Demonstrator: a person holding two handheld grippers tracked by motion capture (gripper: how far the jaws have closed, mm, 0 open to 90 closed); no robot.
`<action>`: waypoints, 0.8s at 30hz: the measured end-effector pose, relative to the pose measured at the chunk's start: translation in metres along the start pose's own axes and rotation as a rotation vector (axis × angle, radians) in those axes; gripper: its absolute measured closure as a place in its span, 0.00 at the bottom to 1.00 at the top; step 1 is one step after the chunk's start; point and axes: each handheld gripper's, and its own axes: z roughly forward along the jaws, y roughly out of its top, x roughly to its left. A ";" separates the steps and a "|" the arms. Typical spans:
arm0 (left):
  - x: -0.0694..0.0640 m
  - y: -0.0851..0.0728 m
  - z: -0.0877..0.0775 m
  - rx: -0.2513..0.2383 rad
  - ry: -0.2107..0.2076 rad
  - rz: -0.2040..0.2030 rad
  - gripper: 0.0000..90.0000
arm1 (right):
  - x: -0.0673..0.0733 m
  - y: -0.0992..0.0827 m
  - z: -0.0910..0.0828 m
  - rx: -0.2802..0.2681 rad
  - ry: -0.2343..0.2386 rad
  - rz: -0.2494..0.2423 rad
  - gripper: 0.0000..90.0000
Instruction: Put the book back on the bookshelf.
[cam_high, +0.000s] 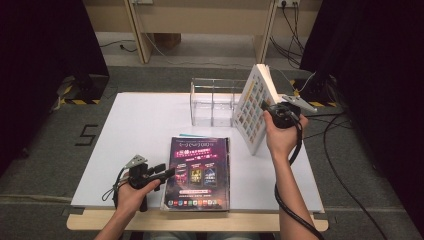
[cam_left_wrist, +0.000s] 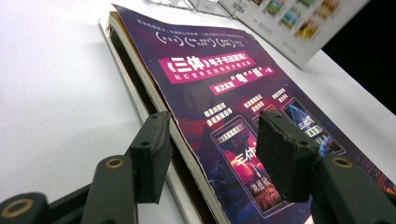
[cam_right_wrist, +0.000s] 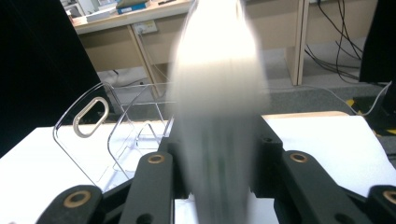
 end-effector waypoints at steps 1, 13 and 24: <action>0.000 0.000 0.000 -0.001 -0.001 0.000 0.49 | 0.001 0.002 0.000 0.002 -0.005 -0.006 0.75; 0.001 0.000 -0.001 0.001 0.003 0.002 0.49 | -0.004 0.024 0.008 0.122 -0.015 0.006 0.79; 0.000 0.000 0.000 0.002 -0.001 0.003 0.49 | 0.013 0.049 0.024 0.156 -0.031 -0.042 0.83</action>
